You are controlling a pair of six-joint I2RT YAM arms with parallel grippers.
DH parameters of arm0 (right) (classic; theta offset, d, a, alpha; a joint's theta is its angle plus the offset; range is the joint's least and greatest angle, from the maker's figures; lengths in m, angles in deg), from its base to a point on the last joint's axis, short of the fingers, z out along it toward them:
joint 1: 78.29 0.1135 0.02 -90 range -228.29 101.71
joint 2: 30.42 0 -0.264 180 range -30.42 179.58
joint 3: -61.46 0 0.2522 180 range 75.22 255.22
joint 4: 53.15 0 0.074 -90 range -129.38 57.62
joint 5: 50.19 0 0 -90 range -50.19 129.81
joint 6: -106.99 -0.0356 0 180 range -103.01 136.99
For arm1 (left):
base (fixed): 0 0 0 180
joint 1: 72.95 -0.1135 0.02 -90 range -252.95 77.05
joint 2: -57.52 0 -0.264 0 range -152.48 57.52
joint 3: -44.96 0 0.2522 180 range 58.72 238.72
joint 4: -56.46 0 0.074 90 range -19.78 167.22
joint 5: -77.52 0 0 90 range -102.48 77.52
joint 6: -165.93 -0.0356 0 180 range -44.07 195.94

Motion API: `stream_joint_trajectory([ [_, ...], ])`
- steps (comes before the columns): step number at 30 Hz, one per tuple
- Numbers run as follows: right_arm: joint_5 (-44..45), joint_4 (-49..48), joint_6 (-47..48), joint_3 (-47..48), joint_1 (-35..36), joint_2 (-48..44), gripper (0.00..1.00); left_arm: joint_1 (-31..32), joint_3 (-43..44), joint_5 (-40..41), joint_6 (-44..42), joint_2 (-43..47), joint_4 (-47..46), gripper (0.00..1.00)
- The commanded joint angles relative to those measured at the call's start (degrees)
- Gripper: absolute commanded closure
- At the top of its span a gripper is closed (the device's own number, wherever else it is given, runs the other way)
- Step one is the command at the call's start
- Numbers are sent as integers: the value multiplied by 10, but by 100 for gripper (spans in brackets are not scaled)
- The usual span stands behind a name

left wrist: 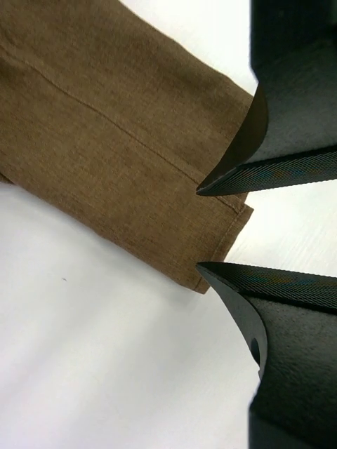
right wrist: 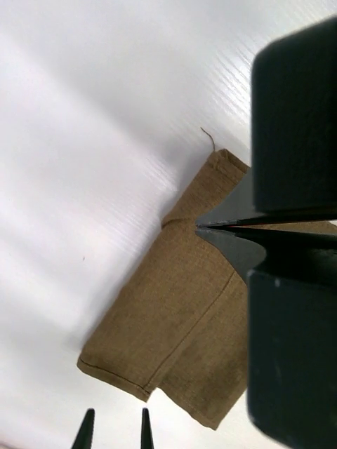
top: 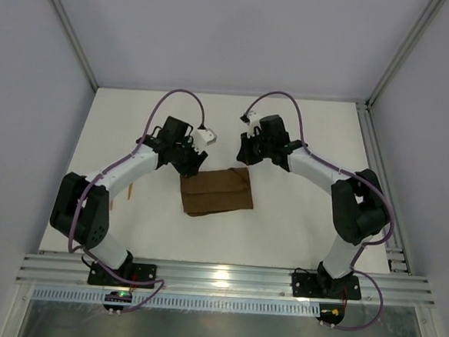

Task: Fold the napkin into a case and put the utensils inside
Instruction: Fold the lower triangle-folded napkin at the center of the board, then fold the 2/3-rectangle-folded napkin at the center of the board.

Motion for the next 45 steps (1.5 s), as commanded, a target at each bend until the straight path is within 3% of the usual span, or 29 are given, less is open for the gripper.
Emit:
stream_joint_trajectory([
  [1, -13, -13, -23, 12, -12, 28, 96, -10, -10, 28, 9, -2, 8, 56],
  [11, -12, -52, -39, -42, -17, 74, 96, -11, -52, 43, 3, -64, -24, 58],
  [20, 6, -41, -13, -30, -24, 61, 96, -17, -58, 1, -1, -41, -17, 57],
  [24, 19, -49, 22, -41, -25, -7, 86, -17, -50, -53, -30, 24, 27, 52],
  [28, 45, -79, 65, -83, -24, -117, 73, -12, -33, -98, -74, 84, 100, 37],
  [31, 34, -135, 97, -137, -25, -207, 58, 40, -43, -37, -94, 101, 137, 33],
  [36, -13, -283, 49, -248, -28, -307, 40, 211, -115, 102, -113, 102, 93, 27],
  [37, -15, -300, 39, -258, -27, -324, 35, 227, -122, 117, -114, 97, 82, 17],
  [38, -16, -315, 24, -267, -28, -330, 32, 240, -127, 133, -117, 91, 74, 16],
  [45, -82, -242, 22, -252, -28, -328, 32, 270, -146, 240, -154, 46, 31, 6],
])
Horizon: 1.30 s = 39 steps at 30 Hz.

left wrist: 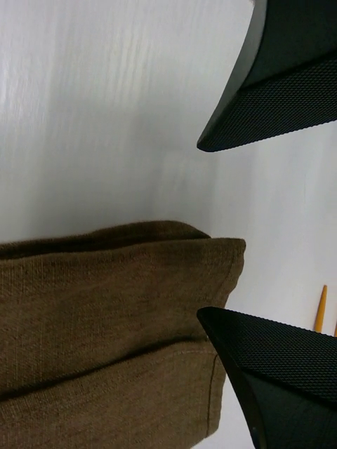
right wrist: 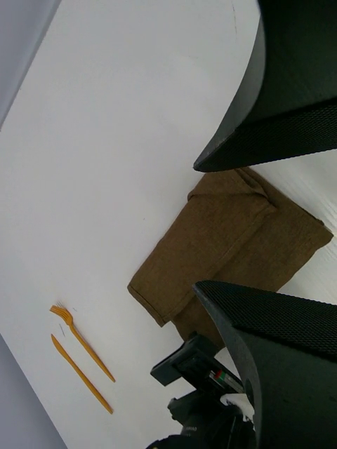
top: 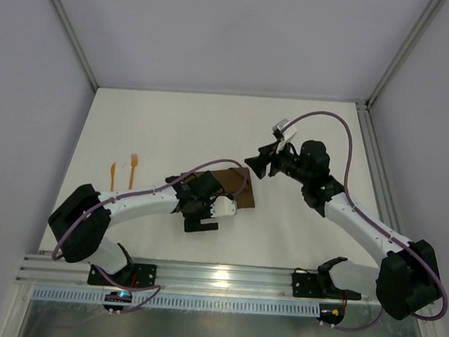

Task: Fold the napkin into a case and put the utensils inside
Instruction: Fold the 2/3-rectangle-folded napkin at the center of the board.

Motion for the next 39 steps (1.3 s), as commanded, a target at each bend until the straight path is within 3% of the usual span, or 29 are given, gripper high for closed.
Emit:
stream_joint_trajectory([
  [1, -47, 0, -10, 13, -1, 1, 32, 8, -19, 86, -30, -11, -51, 6],
  [6, -51, -11, -15, -7, 0, -3, 32, 21, -50, 98, -22, -44, -92, 13],
  [9, -26, -22, -15, -17, -1, -20, 32, 23, -69, 104, -18, -60, -118, 26],
  [13, -8, -81, -18, -44, -5, -52, 32, 23, -82, 124, -14, -71, -151, 57],
  [17, -31, -94, -8, -52, -6, -60, 31, 23, -77, 151, -8, -67, -173, 79],
  [19, -67, -98, 4, -55, -7, -58, 31, 23, -76, 156, -8, -47, -184, 100],
  [21, -118, -110, 57, -73, -6, -54, 35, 22, -75, 136, -11, -26, -179, 100],
  [22, -184, -116, 87, -83, -3, -52, 36, 18, -72, 125, -11, -4, -173, 100],
  [23, -192, -113, 183, -95, 6, -51, 37, 15, -68, 109, -11, 6, -161, 100],
  [27, -138, -8, 443, -140, 81, -55, 35, -27, -48, 30, -4, 38, -119, 100],
  [30, -141, 64, 559, -153, 102, -41, 34, -69, -42, -23, -7, 47, -110, 100],
  [39, 7, 52, 675, -157, 169, 69, 33, -122, -26, -95, -33, 52, -91, 100],
])
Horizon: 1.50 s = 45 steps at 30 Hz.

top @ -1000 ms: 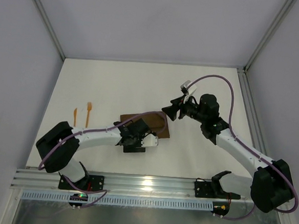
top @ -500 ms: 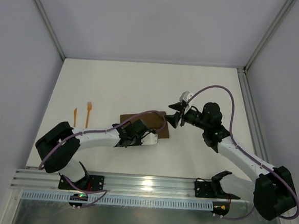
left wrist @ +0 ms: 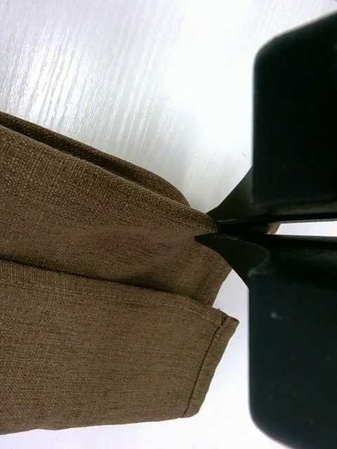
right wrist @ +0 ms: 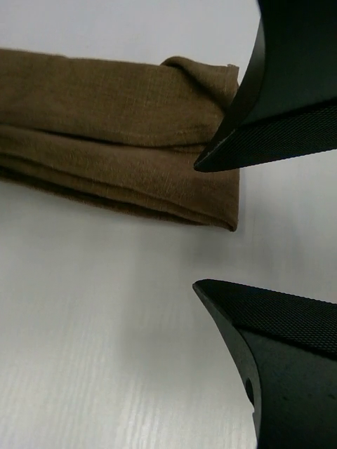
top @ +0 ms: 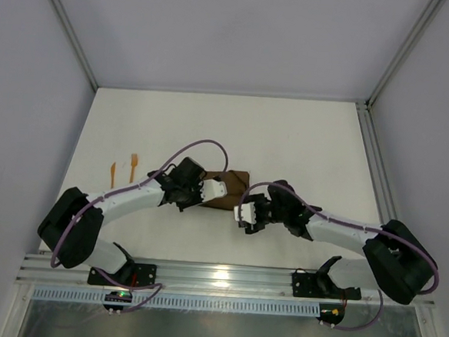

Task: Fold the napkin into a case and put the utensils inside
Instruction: Fold the 2/3-rectangle-folded napkin at the center of the board.

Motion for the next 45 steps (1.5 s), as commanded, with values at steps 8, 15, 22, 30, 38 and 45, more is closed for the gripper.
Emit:
stream_joint_trajectory([
  [8, 179, -56, 108, 24, 87, 117, 33, -28, 36, -79, -16, 17, 26, 100],
  [15, 236, -75, 99, 23, 97, 147, 45, -51, 57, -118, -19, 21, 51, 100],
  [22, 289, -8, 47, 61, 109, 178, 84, -92, 76, -162, -25, 21, 78, 100],
  [30, 240, 109, -51, 124, 116, 141, 97, -113, 71, -156, -41, 12, 94, 100],
  [38, 149, 271, -154, 225, 116, 166, 97, -136, 67, -129, -66, 14, 103, 99],
  [45, 51, 292, -226, 255, 109, 167, 97, -139, 68, -162, -91, 24, 136, 57],
])
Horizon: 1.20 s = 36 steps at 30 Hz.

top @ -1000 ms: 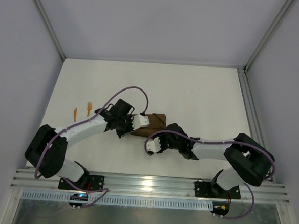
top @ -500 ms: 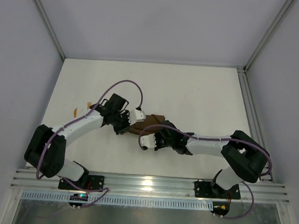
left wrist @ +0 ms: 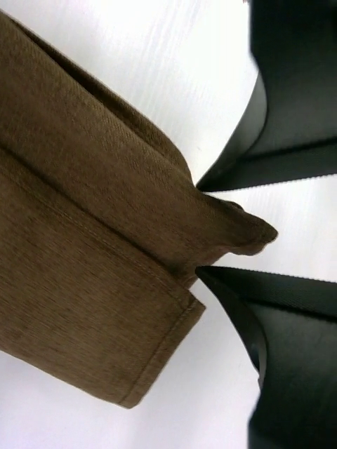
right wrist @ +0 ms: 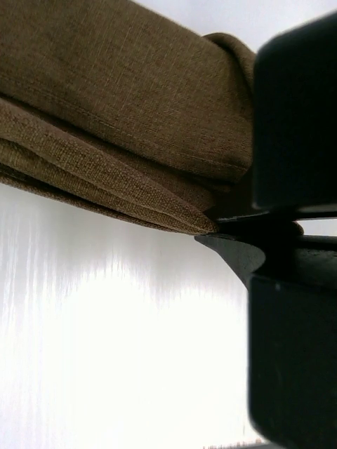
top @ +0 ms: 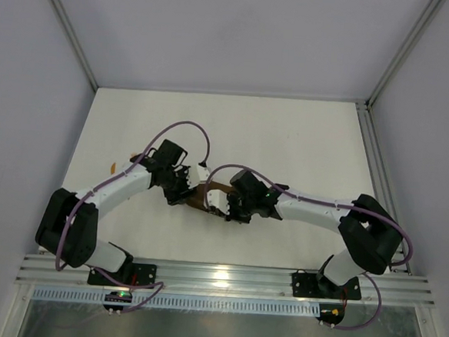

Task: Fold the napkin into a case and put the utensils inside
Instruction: Fold the 2/3-rectangle-folded napkin at the center of the board.

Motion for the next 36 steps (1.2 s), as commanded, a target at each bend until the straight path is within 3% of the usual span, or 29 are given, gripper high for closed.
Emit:
stream_joint_trajectory([
  [1, -86, 38, -70, 17, -9, 5, 97, -6, 12, -20, -23, 24, 34, 49],
  [2, -100, 34, -78, 19, -12, 10, 97, -6, 13, -28, -21, 27, 37, 38],
  [5, -136, 21, -108, 27, -22, 37, 97, -6, 15, -50, -21, 44, 47, 29],
  [14, -264, -127, -225, -33, -103, 43, 97, -7, 2, -101, -32, 83, 49, 23],
  [15, -269, -132, -229, -39, -108, 44, 97, -4, -2, -119, -19, 86, 36, 20],
  [17, -281, -147, -239, -42, -112, 49, 97, 2, -10, -123, -3, 88, -1, 3],
  [18, -283, -150, -241, -43, -114, 53, 97, 9, -15, -112, 5, 89, -16, 1],
  [22, -299, -173, -255, -53, -126, 62, 97, 51, -50, -67, 6, 92, -85, 1],
  [28, -317, -195, -272, -55, -141, 75, 97, 174, -106, 57, 2, 81, -197, 1],
  [36, -326, -217, -281, -58, -147, 89, 97, 200, -147, 79, 18, 43, -323, 9],
])
